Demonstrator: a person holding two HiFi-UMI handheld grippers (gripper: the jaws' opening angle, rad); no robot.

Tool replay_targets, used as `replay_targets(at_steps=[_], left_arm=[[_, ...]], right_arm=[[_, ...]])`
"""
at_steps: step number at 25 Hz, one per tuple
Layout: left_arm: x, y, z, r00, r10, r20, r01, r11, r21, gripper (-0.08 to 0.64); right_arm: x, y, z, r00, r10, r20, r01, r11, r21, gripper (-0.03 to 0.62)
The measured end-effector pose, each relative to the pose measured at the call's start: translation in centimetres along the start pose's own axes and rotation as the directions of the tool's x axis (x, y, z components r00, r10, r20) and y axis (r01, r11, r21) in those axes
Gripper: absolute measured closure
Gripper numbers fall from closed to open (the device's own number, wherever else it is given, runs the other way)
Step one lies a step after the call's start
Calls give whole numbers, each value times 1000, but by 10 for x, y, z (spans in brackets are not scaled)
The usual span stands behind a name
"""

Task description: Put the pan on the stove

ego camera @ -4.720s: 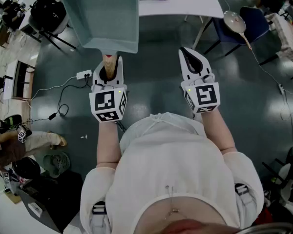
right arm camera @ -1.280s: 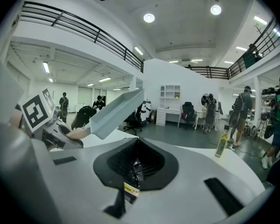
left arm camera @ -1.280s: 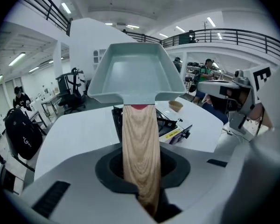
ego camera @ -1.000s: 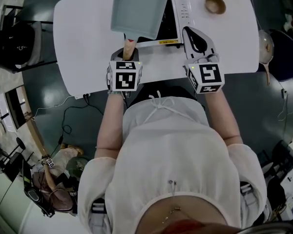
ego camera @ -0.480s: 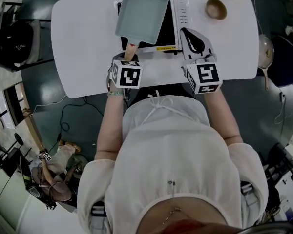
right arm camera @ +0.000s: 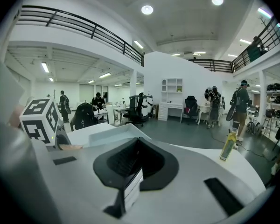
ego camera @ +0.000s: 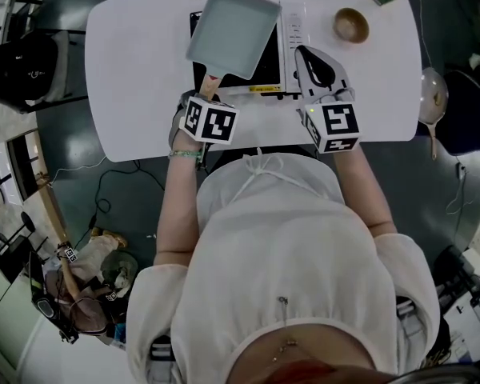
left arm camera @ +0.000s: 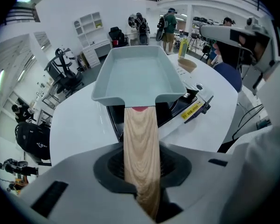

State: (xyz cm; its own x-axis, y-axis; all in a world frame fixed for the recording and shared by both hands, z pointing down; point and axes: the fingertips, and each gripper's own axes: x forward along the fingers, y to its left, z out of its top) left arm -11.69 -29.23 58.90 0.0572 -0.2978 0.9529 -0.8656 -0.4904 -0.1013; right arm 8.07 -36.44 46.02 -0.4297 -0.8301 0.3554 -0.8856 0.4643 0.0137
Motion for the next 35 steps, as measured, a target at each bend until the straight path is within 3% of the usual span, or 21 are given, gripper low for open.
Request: replay_targets(at_steps=[11, 17, 21, 26, 29, 32, 34, 35], left_arm=[[-10, 2, 12, 1000, -13, -2, 13, 1000, -15, 416], [-26, 4, 27, 997, -34, 72, 36, 999, -31, 289], [-40, 2, 37, 988, -76, 131, 85, 994, -62, 272], [-68, 8, 51, 975, -42, 220, 54, 997, -49, 272], [-87, 13, 58, 960, -25, 279, 42, 997, -58, 277], [-101, 19, 66, 936, -16, 350, 58, 992, -110, 326], [-115, 26, 76, 900, 4, 435, 65, 988, -143, 394], [-125, 30, 83, 870, 14, 493, 71, 985, -154, 438]], right_arm=[[-4, -5, 9, 1000, 20, 21, -19, 1000, -16, 584], [-10, -6, 12, 999, 14, 33, -14, 1000, -12, 584], [-15, -4, 16, 999, 9, 44, -8, 1000, -15, 584], [-23, -2, 25, 998, -6, 70, 8, 1000, -25, 584], [-28, -1, 31, 996, -13, 84, 16, 999, -35, 584], [-31, -1, 35, 996, -22, 91, 26, 999, -44, 584], [-33, 0, 37, 995, -27, 96, 32, 998, -52, 584], [-34, 1, 39, 994, -29, 101, 35, 998, -56, 584]])
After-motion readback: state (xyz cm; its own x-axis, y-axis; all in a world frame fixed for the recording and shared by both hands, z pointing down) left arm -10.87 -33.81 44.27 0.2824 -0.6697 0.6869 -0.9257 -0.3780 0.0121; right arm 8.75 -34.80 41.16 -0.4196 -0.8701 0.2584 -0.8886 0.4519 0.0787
